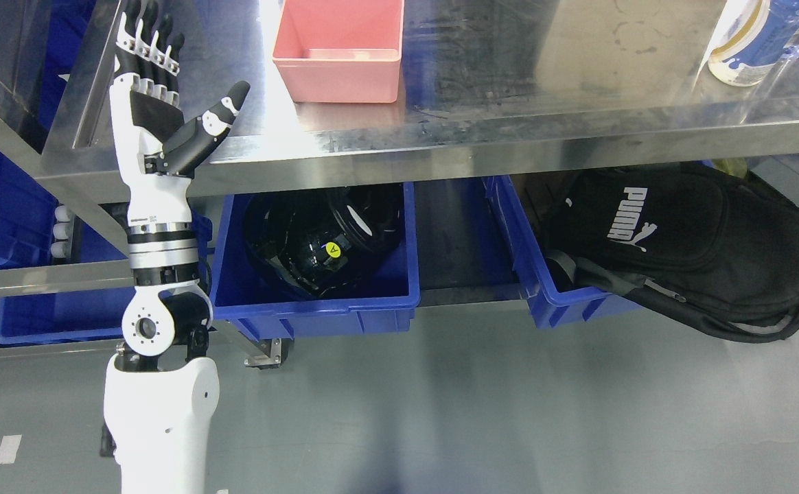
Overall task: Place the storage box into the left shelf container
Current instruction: 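Raise the left hand toward the pink box on the table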
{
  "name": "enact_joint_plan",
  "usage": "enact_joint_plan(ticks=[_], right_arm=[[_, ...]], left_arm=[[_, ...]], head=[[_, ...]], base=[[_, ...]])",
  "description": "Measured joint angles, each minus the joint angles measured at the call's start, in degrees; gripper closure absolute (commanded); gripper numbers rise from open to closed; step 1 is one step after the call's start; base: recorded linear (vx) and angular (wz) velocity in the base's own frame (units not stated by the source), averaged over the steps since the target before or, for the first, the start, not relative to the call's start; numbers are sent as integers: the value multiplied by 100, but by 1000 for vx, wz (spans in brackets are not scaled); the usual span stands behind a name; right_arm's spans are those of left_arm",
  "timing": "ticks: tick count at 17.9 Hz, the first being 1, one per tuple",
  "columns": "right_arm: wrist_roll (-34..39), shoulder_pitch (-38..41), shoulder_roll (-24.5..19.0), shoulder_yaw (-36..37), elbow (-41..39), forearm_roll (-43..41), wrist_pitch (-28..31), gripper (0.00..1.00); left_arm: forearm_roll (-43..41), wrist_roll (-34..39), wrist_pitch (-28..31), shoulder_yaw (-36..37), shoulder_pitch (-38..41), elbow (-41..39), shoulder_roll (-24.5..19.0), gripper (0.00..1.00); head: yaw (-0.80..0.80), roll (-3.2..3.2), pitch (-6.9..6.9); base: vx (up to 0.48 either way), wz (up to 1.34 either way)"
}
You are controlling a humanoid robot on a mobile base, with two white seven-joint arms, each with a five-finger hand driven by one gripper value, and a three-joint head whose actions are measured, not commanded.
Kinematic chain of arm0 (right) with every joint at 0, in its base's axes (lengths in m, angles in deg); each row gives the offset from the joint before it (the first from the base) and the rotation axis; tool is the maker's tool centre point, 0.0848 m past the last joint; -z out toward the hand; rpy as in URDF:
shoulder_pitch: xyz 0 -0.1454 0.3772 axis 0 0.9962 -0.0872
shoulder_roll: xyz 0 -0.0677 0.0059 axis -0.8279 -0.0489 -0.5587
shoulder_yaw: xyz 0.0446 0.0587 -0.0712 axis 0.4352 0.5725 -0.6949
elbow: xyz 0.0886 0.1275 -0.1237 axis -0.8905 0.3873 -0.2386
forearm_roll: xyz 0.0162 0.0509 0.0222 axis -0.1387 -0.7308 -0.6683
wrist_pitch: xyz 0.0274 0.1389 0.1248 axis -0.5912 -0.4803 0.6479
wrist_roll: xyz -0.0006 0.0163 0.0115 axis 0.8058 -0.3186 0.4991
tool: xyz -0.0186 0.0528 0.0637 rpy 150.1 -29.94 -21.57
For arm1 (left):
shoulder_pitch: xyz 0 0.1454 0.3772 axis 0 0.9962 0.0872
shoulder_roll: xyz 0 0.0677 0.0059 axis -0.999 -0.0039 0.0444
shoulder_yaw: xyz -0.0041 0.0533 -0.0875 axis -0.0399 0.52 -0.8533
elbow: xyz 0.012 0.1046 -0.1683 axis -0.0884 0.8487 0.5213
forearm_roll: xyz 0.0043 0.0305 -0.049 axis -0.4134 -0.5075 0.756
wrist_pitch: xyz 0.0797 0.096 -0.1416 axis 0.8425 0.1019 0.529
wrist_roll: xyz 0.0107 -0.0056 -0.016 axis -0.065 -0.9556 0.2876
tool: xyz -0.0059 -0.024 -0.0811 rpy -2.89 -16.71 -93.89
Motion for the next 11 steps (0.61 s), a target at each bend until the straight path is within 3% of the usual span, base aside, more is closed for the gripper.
enact_joint_plan(ticks=[8, 11], right_arm=[[8, -1, 0, -1, 0, 0, 3, 0], [32, 0, 0, -1, 0, 0, 4, 0]], left_arm=[[-5, -135, 343, -239, -14, -5, 0, 0], [-6, -1116, 523, -388, -118, -1, -16, 0]], head=[[0, 0, 0], [0, 0, 0]], base=[[0, -27], [5, -3]])
